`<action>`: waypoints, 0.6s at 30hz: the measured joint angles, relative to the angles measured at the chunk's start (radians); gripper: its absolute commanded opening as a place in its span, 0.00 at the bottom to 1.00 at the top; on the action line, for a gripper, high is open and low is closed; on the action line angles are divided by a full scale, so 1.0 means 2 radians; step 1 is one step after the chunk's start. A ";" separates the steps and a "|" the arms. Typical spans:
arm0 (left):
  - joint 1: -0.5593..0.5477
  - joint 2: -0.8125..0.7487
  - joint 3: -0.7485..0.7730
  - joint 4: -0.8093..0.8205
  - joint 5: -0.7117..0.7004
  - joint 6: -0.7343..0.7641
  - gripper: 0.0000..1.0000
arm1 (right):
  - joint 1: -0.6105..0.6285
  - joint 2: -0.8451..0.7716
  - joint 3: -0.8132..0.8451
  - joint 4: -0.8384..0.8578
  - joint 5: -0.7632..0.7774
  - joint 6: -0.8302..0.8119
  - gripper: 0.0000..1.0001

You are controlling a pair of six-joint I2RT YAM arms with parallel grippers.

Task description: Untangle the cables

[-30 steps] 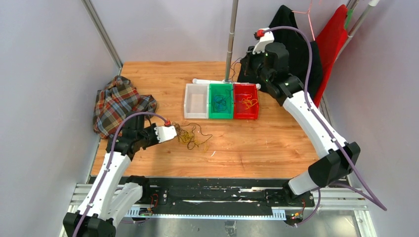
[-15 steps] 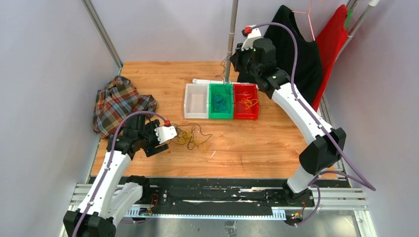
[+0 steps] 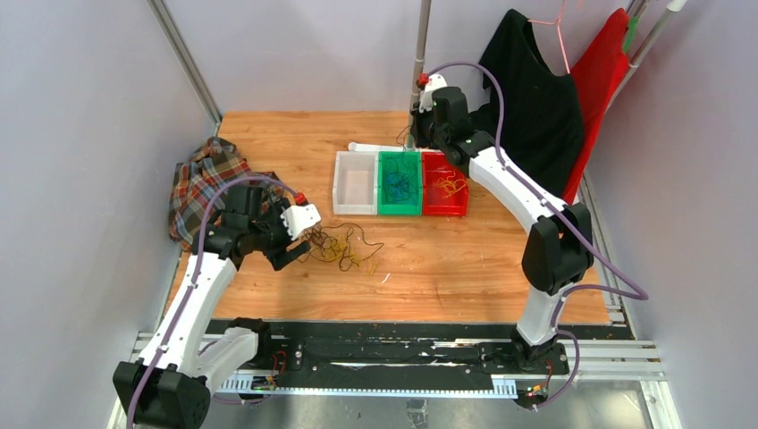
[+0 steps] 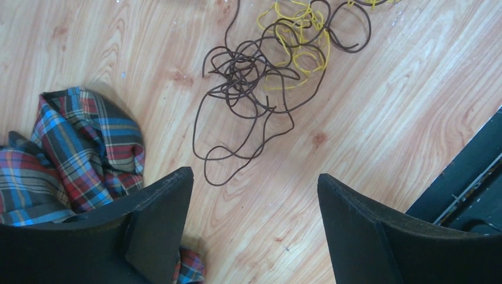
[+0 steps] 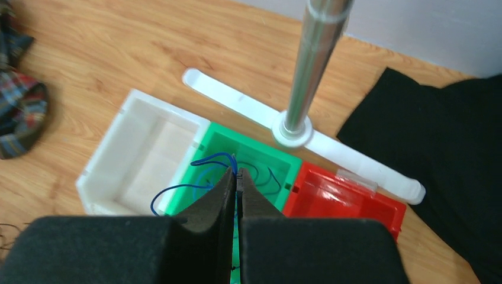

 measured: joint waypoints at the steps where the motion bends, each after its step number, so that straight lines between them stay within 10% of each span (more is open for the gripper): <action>1: 0.000 0.001 0.000 0.000 0.002 -0.003 0.82 | 0.000 0.002 -0.007 0.000 0.007 -0.008 0.01; 15: 0.000 0.064 0.041 0.053 0.002 -0.097 0.85 | 0.046 0.125 0.013 -0.039 0.095 -0.072 0.02; 18: 0.000 0.067 0.041 0.055 0.003 -0.101 0.85 | 0.047 0.150 0.042 -0.052 0.109 -0.075 0.23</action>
